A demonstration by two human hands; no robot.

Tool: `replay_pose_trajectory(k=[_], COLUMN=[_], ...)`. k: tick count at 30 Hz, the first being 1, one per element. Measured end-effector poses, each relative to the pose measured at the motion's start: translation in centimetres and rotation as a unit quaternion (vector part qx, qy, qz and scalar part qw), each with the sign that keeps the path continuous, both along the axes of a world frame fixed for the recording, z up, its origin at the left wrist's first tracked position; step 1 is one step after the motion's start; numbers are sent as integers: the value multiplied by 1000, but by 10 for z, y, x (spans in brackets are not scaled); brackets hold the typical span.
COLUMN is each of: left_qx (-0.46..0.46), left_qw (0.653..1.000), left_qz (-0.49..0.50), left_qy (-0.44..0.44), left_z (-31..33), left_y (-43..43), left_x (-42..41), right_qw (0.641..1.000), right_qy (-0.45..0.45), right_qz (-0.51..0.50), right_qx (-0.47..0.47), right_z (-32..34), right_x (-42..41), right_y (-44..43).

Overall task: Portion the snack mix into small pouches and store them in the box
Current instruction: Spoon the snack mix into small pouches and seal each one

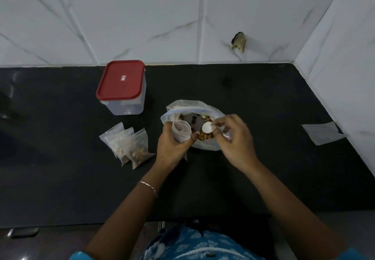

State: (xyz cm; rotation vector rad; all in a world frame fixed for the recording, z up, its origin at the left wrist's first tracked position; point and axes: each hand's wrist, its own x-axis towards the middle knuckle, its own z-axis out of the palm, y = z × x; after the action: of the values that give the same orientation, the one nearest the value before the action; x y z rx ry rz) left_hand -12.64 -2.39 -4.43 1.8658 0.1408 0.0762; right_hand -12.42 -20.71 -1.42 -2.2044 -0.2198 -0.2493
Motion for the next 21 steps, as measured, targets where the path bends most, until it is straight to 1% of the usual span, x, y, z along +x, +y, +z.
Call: replay_pose_trajectory(k=[2,3,4,6,7,8,13,16,18,19,21], left_qx=[-2,-4,-8,-18,-21,-26,-82,-111,-150,-165,-160], left_qw=[1000,1000,1000,999,999,999,994,989,983,980,980], left_qz=[-4,-9,-15,-18,-19,-21,-68,-92,-101,-107,-113], left_qy=[-8,-14,-18,-27,-31,-33,-20,-19,-11,-10,-14], left_z=[3,6,9,13,17,20,36,44,50,52,54], left_y=[-2,-3,-4,-3,-2,-1,12,20,24,26,30], left_x=[0,-1,-1,-1,-1,-1,-4,-5,-7,-9,-9], right_qw=[995,991,986,978,975,975,978,982,985,986,987], right_qy=[17,29,35,18,11,9,25,17,13,16,30], right_qz=[96,134,156,166,166,169,187,178,170,165,147], right_qx=[14,-2,-38,-127,-147,-147,-84,-54,-31,-10,55], right_z=[18,24,28,31,33,35,53,62,66,69,73], right_x=[-2,-2,-1,3,5,7,21,28,30,31,31], right_y=[15,21,26,30,31,31,28,29,30,31,33])
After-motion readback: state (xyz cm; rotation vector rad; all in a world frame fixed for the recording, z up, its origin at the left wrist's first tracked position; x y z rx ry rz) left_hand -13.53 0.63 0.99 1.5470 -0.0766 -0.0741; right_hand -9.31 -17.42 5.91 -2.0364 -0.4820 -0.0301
